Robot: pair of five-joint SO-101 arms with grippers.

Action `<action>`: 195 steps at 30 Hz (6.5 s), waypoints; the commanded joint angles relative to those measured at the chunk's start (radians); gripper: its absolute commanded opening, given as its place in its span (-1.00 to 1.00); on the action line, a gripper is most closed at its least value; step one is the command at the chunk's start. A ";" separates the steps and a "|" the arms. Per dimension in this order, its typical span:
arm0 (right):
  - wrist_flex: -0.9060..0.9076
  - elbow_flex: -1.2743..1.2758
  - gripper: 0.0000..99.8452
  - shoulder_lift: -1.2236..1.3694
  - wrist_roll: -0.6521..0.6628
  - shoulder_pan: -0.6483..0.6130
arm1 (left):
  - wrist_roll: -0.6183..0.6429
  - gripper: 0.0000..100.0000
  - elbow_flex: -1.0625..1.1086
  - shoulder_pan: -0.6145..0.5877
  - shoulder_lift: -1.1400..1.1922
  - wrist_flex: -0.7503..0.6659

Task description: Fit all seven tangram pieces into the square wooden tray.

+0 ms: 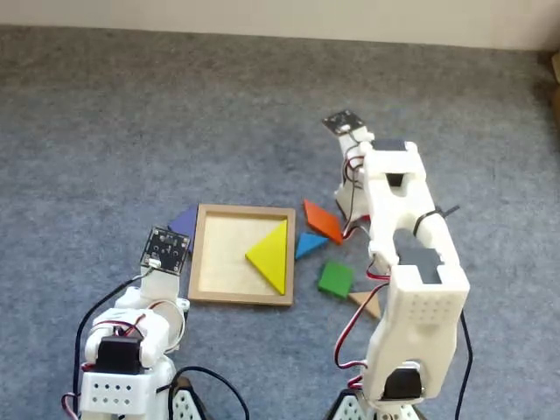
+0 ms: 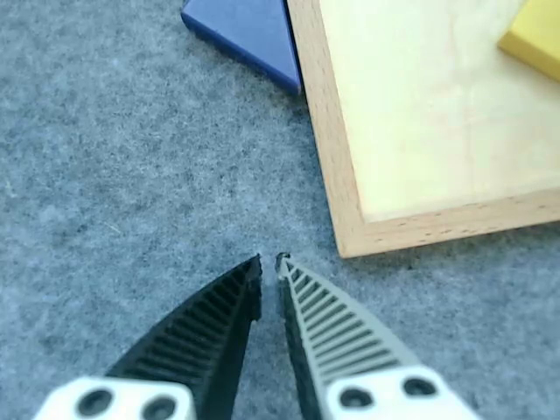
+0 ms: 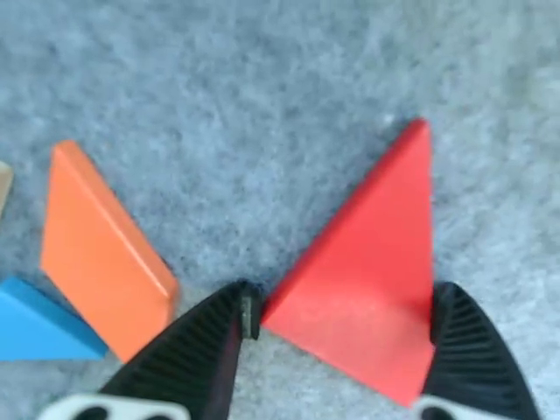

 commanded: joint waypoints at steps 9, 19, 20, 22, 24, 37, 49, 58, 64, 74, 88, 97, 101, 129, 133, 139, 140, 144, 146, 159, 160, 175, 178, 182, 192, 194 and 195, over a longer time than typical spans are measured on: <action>-0.007 -0.036 -0.69 -0.094 0.011 -0.005 | 0.000 -0.90 0.021 -0.010 -0.041 0.002; 0.005 0.105 -0.69 -0.306 0.043 -0.039 | 0.000 -0.90 0.021 -0.010 -0.041 0.000; 0.005 0.119 -0.69 -0.321 0.046 -0.050 | 0.000 -0.90 0.021 -0.010 -0.041 0.000; 0.005 0.150 -0.69 -0.351 0.049 -0.076 | 0.000 -0.90 0.021 -0.010 -0.041 0.000; 0.004 0.176 -0.69 -0.380 0.051 -0.091 | 0.000 -0.90 0.021 -0.010 -0.041 0.000; -0.081 0.177 -0.35 -0.254 -0.035 -0.024 | 0.000 -0.90 0.021 -0.010 -0.041 0.000; -0.041 0.013 -0.47 -0.053 -0.032 -0.005 | 0.000 -0.90 0.021 -0.010 -0.041 0.000; -0.028 0.005 -0.74 -0.048 0.038 -0.007 | 0.000 -0.90 0.021 -0.010 -0.041 0.000; 0.045 -0.028 -0.77 -0.104 0.075 -0.024 | 0.000 -0.90 0.021 -0.010 -0.041 0.000; 0.077 0.062 -0.77 -0.274 0.080 -0.097 | 0.000 -0.90 0.021 -0.010 -0.041 0.000; 0.058 0.243 -0.76 -0.532 0.072 -0.205 | 0.000 -0.90 0.021 -0.010 -0.041 0.000; -0.038 0.255 -0.52 -0.404 0.009 -0.099 | 0.000 -0.90 0.021 -0.010 -0.041 0.000; -0.076 0.188 -0.52 -0.249 0.009 -0.073 | 0.000 -0.90 0.021 -0.010 -0.041 0.000; 0.124 -0.234 -0.38 0.061 0.008 -0.045 | 0.000 -0.90 0.021 -0.010 -0.041 0.000; 0.094 -0.237 -0.38 0.054 0.003 -0.041 | 0.000 -0.90 0.021 -0.010 -0.041 0.000; 0.140 -0.269 -0.38 0.053 0.002 -0.045 | 0.000 -0.90 0.021 -0.010 -0.041 0.000; 0.142 -0.285 -0.38 0.054 0.002 -0.045 | 0.000 -0.90 0.021 -0.010 -0.041 0.000; 0.142 -0.320 -0.37 0.053 0.002 -0.041 | 0.000 -0.90 0.021 -0.010 -0.041 0.000; 0.142 -0.332 -0.37 0.053 0.005 -0.042 | 0.000 -0.90 0.021 -0.010 -0.041 0.000; 0.077 -0.271 -0.38 0.097 0.009 -0.039 | 0.000 -0.90 0.021 -0.010 -0.041 0.000; 0.076 -0.260 -0.38 0.119 0.009 -0.039 | 0.000 -0.90 0.021 -0.010 -0.041 0.000; 0.120 -0.295 -0.66 0.200 0.058 -0.038 | 0.000 -0.90 0.021 -0.010 -0.041 0.000; 0.122 -0.295 -0.69 0.200 0.058 -0.038 | 0.000 -0.90 0.021 -0.010 -0.041 0.000; 0.134 -0.289 -0.70 0.200 0.083 -0.045 | 0.000 -0.90 0.021 -0.010 -0.041 0.000; 0.294 -0.295 -0.81 0.122 0.129 -0.093 | 0.000 -0.90 0.021 -0.010 -0.041 0.002; 0.325 -0.295 -0.81 0.087 0.129 -0.113 | 0.000 -0.90 0.021 -0.010 -0.041 0.002; 0.338 -0.294 -0.82 0.071 0.129 -0.122 | 0.000 -0.90 0.021 -0.010 -0.041 0.002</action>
